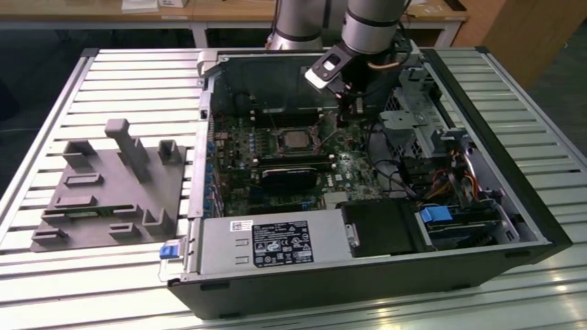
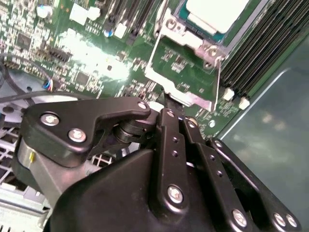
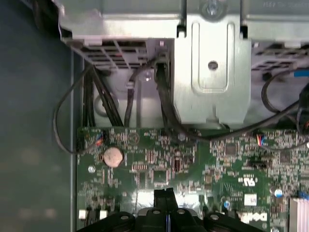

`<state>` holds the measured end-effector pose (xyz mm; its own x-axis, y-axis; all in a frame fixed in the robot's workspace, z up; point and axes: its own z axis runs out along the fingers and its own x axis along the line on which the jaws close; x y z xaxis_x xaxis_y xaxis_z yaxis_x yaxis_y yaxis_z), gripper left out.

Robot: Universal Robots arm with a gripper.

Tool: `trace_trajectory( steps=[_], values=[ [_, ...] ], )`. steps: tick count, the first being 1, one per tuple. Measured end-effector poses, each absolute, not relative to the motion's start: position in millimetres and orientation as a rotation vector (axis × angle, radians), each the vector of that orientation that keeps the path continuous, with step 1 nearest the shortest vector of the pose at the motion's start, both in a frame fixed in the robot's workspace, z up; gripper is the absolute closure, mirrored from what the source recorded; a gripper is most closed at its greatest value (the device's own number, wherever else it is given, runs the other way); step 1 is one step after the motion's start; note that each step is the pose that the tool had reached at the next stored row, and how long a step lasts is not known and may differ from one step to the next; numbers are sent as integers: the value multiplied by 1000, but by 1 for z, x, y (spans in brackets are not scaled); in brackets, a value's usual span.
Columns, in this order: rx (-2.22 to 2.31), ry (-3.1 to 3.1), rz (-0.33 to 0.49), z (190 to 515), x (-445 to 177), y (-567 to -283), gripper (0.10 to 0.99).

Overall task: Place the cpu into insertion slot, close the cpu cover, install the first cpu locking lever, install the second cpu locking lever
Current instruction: 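Close the cpu cover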

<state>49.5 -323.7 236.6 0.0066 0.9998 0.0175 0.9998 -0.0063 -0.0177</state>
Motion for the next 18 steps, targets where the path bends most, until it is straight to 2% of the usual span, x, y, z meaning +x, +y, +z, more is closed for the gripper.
trace_trajectory(
  steps=[18],
  values=[
    [-2218,-2204,-16,237,3,-324,984]
  ],
)
